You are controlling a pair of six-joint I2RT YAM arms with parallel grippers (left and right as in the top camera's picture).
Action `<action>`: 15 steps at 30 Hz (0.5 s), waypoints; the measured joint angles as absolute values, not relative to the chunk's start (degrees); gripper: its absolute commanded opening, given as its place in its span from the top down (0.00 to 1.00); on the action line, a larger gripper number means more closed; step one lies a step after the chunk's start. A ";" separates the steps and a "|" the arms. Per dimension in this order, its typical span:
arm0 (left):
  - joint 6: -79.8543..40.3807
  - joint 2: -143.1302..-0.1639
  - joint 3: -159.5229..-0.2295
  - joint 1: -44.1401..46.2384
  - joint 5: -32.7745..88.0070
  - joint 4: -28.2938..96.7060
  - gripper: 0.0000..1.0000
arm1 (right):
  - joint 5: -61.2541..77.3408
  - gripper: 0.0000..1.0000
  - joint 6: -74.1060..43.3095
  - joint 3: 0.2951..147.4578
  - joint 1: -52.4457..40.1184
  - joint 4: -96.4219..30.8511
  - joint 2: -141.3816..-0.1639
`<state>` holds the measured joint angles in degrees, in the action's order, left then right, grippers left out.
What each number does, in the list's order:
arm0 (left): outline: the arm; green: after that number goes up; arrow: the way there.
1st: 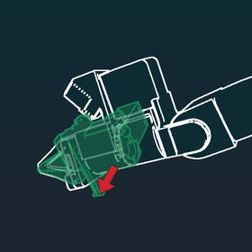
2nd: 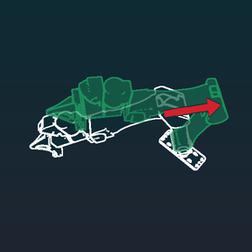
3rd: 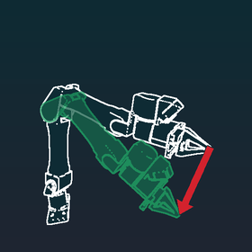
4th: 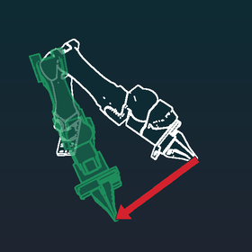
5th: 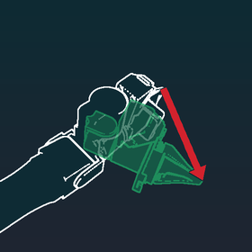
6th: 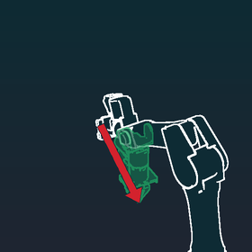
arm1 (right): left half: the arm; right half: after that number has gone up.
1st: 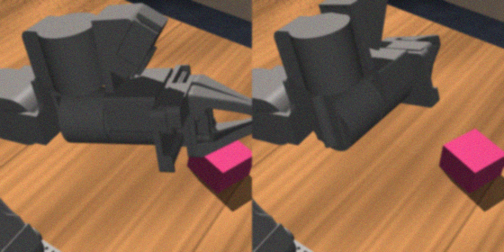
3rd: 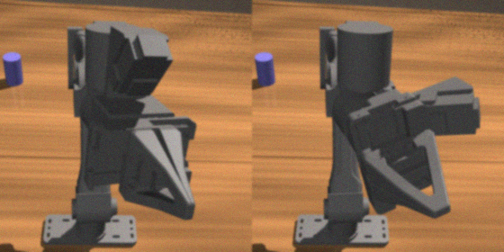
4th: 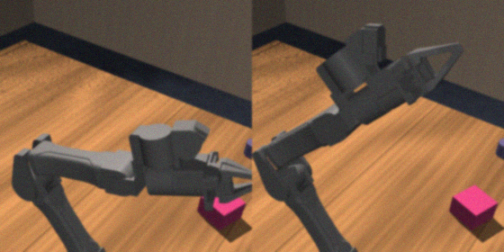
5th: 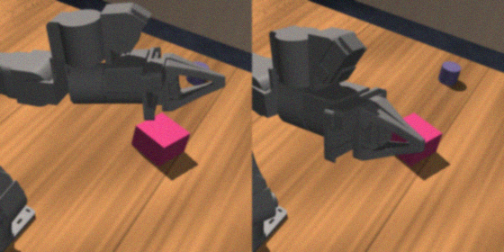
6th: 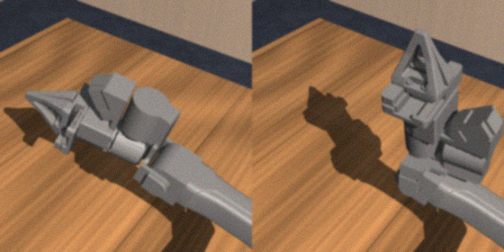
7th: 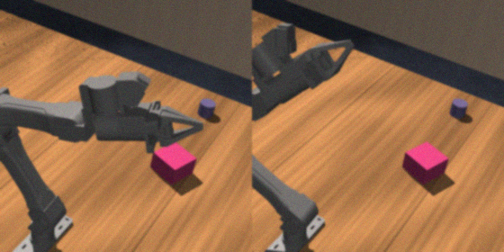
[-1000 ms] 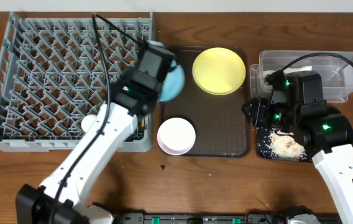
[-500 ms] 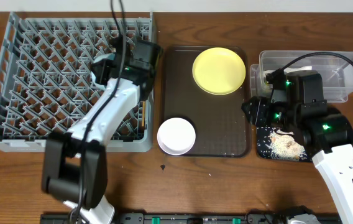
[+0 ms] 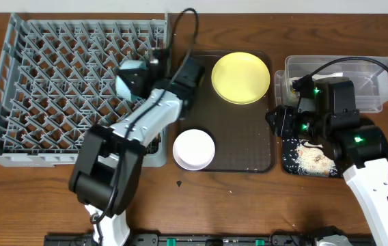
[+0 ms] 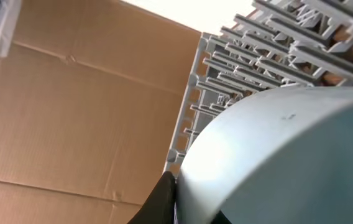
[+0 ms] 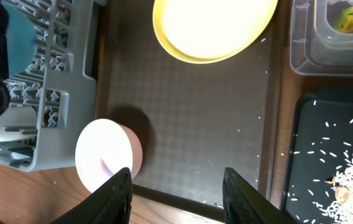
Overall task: Sort waste into correct bins and load items into the dishwasher
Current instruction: 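Carry the blue plate to the dish rack with the left gripper, then release the blue plate in the rack and reach to the pink bowl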
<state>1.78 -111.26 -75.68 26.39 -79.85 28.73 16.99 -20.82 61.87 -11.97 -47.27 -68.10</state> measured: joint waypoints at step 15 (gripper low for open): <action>1.34 -111.98 -75.64 29.76 -75.26 34.61 0.48 | 17.02 0.55 -20.82 61.87 -11.97 -47.27 -68.10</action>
